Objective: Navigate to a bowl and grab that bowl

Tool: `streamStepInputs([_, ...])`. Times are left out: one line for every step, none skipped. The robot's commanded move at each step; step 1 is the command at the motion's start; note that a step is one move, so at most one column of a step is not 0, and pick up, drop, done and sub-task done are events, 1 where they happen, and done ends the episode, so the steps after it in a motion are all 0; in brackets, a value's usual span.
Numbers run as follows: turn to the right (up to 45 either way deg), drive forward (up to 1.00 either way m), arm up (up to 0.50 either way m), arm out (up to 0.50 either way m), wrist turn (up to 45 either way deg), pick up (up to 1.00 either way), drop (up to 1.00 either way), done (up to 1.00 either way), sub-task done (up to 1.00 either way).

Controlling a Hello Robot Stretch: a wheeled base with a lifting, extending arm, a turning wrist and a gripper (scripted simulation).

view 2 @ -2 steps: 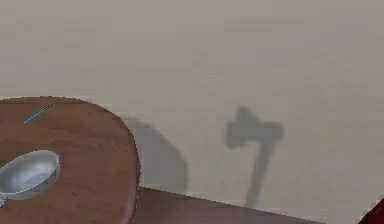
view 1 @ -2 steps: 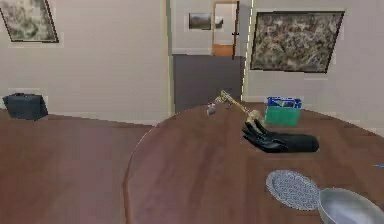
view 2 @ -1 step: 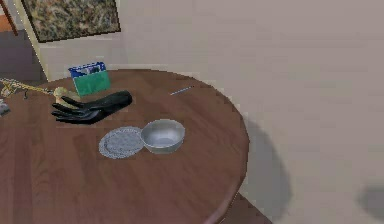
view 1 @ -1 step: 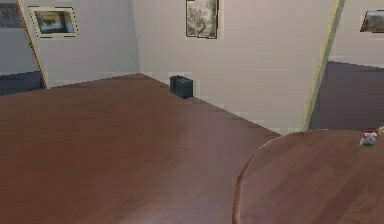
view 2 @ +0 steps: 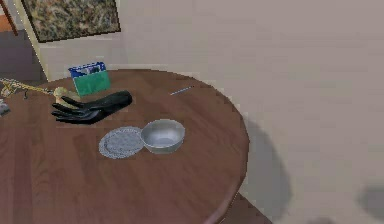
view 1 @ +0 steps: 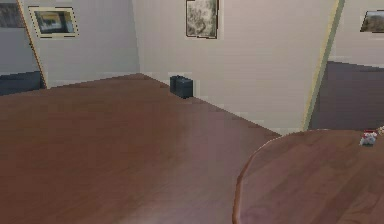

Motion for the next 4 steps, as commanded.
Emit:
streamStepInputs([0.0, 0.00, 0.38, 0.00, 0.0, 0.00, 0.00, 0.00, 0.00])
streamStepInputs([0.0, 0.00, 0.00, 0.28, 0.0, 0.00, 0.00, 0.00, 0.00])
streamStepInputs([0.0, 0.00, 0.00, 0.00, 45.0, 0.00, 0.00, 0.00, 0.00])
streamStepInputs([0.0, 0.00, 0.00, 0.00, 45.0, 0.00, 0.00, 0.00, 0.00])
